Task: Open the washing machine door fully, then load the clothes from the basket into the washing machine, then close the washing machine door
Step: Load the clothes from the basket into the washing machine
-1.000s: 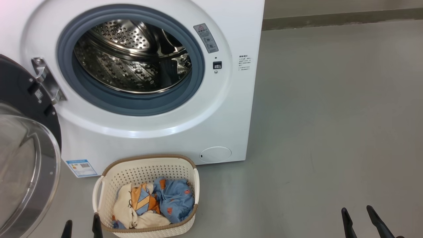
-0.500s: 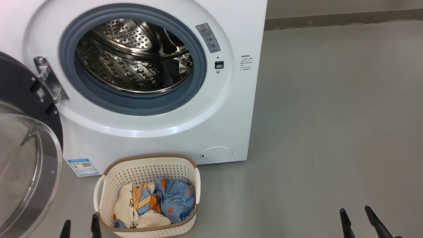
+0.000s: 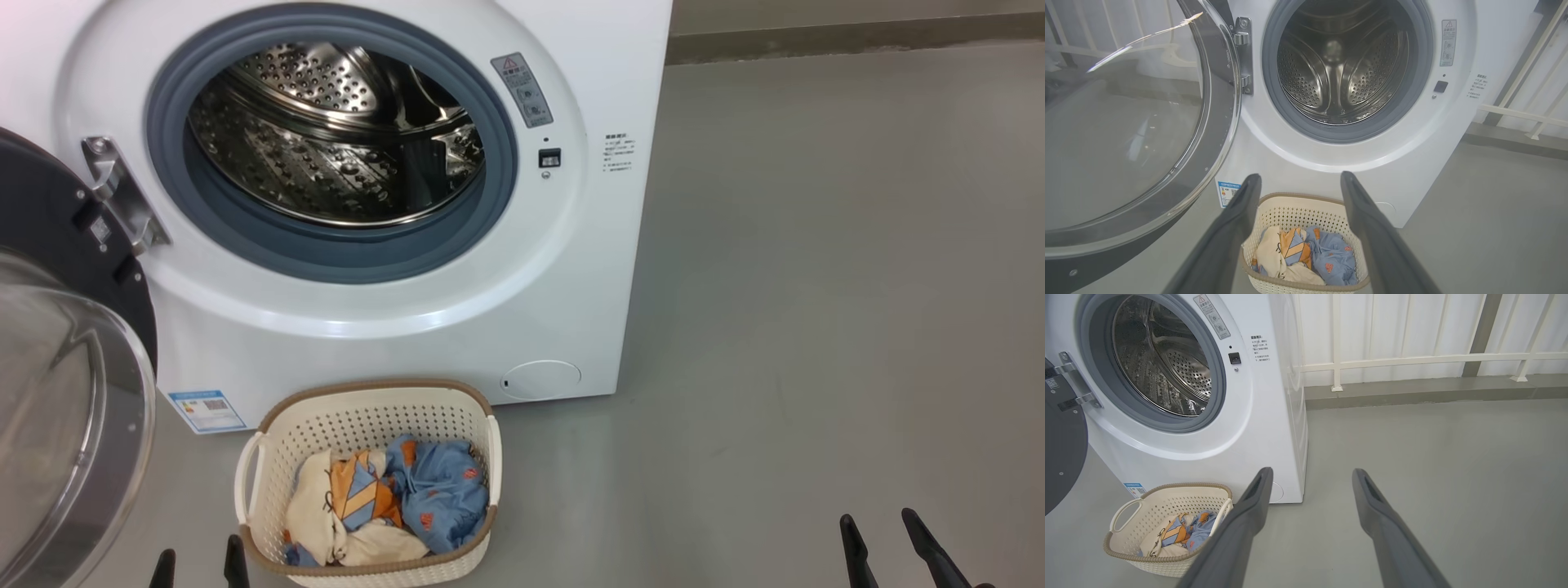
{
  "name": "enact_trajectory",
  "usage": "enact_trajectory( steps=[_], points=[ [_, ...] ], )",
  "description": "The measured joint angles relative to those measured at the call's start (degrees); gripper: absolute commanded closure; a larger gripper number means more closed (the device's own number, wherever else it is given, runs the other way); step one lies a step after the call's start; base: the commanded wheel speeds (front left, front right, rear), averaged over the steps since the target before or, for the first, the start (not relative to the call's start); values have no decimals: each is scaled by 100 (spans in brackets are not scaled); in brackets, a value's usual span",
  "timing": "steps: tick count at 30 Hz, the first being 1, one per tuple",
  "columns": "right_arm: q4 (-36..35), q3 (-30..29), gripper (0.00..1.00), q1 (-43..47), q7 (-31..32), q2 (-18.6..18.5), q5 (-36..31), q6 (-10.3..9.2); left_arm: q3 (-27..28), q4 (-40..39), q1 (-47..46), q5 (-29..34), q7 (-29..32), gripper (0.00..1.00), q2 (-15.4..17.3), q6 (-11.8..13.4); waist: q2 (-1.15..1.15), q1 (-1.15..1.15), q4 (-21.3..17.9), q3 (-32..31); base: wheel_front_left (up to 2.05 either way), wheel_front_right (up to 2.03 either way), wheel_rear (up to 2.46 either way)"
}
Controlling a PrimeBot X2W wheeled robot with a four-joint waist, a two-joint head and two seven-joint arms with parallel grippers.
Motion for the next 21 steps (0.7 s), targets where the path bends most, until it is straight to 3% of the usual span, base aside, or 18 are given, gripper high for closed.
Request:
enact_trajectory(
  steps=[9, 21],
  points=[
    [1, -3, 0, -4, 0, 9, 10, 0, 15, -34, -25, 74, 0, 0, 3, 10, 0, 0, 0, 32, 91, -129, 39],
    [1, -5, 0, -5, 0, 12, 64, 0, -10, -57, -32, 113, 0, 0, 1, 59, 0, 0, -17, 72, 10, -10, 0]
  ],
)
